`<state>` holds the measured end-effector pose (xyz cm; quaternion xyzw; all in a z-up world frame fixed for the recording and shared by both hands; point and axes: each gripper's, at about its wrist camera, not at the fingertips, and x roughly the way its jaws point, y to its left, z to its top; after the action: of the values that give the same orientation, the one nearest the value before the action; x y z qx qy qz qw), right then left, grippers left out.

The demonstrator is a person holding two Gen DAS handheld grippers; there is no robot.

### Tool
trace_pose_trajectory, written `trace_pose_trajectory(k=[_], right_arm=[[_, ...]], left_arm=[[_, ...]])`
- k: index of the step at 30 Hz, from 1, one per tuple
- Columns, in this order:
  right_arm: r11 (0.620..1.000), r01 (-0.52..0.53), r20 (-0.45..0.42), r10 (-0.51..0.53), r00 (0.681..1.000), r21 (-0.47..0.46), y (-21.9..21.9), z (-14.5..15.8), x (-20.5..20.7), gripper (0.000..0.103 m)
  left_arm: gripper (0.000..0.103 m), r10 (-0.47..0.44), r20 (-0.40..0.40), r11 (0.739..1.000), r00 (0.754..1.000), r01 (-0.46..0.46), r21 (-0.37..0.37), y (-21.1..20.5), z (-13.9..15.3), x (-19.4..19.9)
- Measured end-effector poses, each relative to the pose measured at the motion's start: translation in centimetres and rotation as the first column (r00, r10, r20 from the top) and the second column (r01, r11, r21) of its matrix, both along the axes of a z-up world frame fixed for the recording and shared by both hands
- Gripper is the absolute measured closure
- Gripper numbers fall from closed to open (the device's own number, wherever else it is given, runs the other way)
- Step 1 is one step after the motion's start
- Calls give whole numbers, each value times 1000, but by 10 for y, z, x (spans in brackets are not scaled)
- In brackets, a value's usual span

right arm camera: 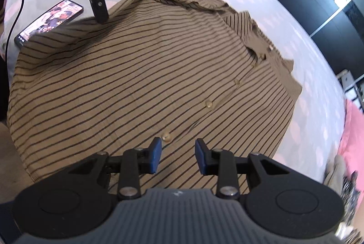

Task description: Fold clothes

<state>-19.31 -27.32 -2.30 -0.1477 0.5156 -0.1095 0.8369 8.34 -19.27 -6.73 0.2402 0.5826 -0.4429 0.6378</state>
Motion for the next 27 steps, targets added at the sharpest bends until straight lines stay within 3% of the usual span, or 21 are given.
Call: trace_pose_trajectory(k=[5, 8, 14, 19, 27], right_arm=[[1000, -5, -10, 4, 1000, -6, 3, -4, 6, 68], [1000, -14, -7, 14, 1000, -1, 5, -4, 6, 68], [999, -41, 1, 41, 999, -4, 7, -1, 4, 68], [999, -47, 8, 47, 999, 2, 4, 0, -2, 68], [999, -38, 7, 38, 999, -12, 1, 1, -9, 67]], left_arm=[[101, -96, -15, 991, 995, 97, 93, -20, -19, -14], [92, -135, -10, 983, 991, 135, 128, -22, -27, -21], [86, -215, 25, 968, 976, 209, 141, -11, -27, -28], [84, -338, 59, 937, 939, 330, 116, 11, -28, -30], [82, -440, -8, 887, 898, 436, 156, 45, -43, -32]])
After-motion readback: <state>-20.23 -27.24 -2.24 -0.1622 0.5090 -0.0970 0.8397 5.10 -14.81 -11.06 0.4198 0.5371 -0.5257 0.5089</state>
